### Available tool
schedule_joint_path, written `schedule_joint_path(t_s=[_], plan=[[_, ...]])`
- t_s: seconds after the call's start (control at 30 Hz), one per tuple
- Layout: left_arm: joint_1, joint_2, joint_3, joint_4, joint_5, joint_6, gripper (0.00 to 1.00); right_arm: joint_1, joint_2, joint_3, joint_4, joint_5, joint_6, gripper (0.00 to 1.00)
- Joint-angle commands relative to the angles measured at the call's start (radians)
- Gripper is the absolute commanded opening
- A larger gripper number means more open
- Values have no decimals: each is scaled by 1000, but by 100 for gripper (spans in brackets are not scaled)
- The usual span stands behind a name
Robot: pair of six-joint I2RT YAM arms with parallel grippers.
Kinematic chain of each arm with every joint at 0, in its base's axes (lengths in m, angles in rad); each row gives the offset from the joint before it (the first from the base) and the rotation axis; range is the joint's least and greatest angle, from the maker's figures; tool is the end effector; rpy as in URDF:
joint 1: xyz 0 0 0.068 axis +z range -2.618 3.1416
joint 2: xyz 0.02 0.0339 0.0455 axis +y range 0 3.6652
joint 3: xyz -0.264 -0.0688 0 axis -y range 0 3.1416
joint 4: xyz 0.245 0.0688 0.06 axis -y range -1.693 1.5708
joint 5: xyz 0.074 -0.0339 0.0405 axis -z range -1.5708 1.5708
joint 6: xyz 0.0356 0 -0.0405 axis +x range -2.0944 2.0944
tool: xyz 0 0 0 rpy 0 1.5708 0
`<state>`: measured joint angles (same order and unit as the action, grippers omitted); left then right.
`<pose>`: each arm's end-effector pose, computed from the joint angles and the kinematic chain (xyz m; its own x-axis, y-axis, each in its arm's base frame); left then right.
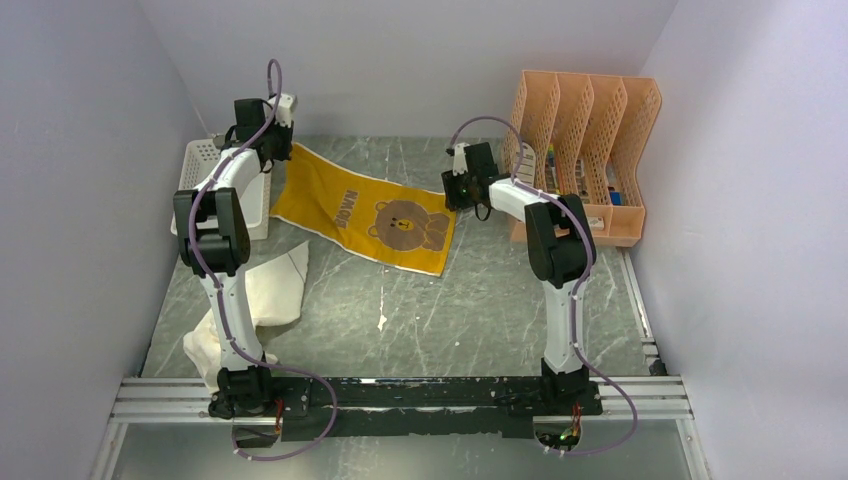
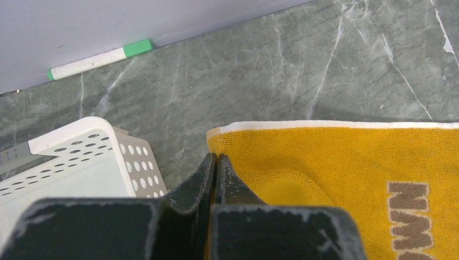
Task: Roll the towels
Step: Flatten out the towel at the center of the board, then fold the towel at the center of the board.
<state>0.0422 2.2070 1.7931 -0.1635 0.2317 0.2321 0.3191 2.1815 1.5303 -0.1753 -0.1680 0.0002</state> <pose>0.5162 0.0136 0.2229 -0.4960 0.2031 -0.8442 0.2726 0.9595 0.0707 0.4506 0.1551 0.1487 -0.6985 -0.2306 -0.6774 -0.4167 0.9007 0.1231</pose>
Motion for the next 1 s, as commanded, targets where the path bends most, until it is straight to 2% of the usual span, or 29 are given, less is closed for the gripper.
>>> schedule_joint_path(t_s=[0.0,0.1,0.17,0.2,0.37,0.5,0.73,0.8,0.97], plan=[[2,2,49,-12,-2,21,7,-4,49,24,7,36,14,37],[2,4,53,-16,-2,22,7,-4,72,50,-10,57,7,20],[2,5,54,-17,-2,20,7,-4,83,61,-16,78,1,4],[2,6,55,-17,1,19,7,-5,87,66,-16,90,-5,0],[2,22,62,-5,33,-3,7,-43,106,140,-1,93,-18,0],[-2,58,79,11,58,-17,7,-98,150,281,-17,82,-34,0],[-5,134,121,143,112,-70,7,-141,284,526,15,121,-154,0],[-38,162,140,192,109,-78,7,-145,313,576,48,108,-190,0],[-54,213,164,316,68,-96,7,-150,330,577,147,41,-267,0]])
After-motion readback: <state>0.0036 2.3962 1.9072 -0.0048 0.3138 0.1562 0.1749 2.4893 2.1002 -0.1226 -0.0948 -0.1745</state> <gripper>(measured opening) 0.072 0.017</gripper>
